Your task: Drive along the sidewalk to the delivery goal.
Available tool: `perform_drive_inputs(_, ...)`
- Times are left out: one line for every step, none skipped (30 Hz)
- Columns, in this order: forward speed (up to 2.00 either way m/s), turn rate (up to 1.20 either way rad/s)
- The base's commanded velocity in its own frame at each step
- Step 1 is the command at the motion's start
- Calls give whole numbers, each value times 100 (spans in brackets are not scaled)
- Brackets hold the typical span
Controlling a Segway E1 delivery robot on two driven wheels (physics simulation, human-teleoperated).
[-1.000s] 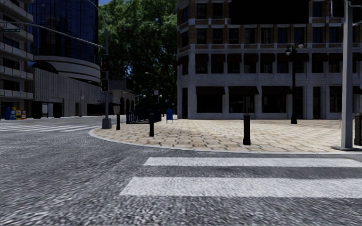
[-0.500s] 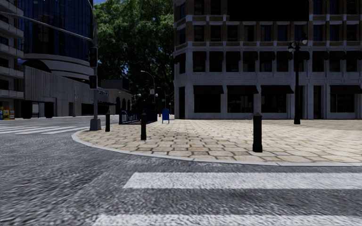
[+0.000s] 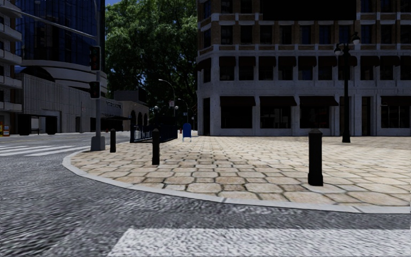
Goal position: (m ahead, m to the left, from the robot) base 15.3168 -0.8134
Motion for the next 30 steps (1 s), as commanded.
perform_drive_inputs(172,0)
perform_drive_inputs(172,0)
perform_drive_inputs(172,0)
perform_drive_inputs(172,0)
perform_drive_inputs(172,0)
perform_drive_inputs(172,0)
perform_drive_inputs(172,0)
perform_drive_inputs(172,0)
perform_drive_inputs(172,0)
perform_drive_inputs(172,0)
perform_drive_inputs(172,0)
perform_drive_inputs(172,0)
perform_drive_inputs(172,0)
perform_drive_inputs(172,0)
perform_drive_inputs(172,0)
perform_drive_inputs(172,0)
perform_drive_inputs(172,0)
perform_drive_inputs(172,0)
perform_drive_inputs(172,0)
perform_drive_inputs(172,0)
perform_drive_inputs(172,0)
perform_drive_inputs(172,0)
perform_drive_inputs(172,0)
perform_drive_inputs(172,0)
perform_drive_inputs(172,0)
perform_drive_inputs(172,0)
perform_drive_inputs(172,0)
perform_drive_inputs(172,0)
perform_drive_inputs(172,0)
perform_drive_inputs(172,0)
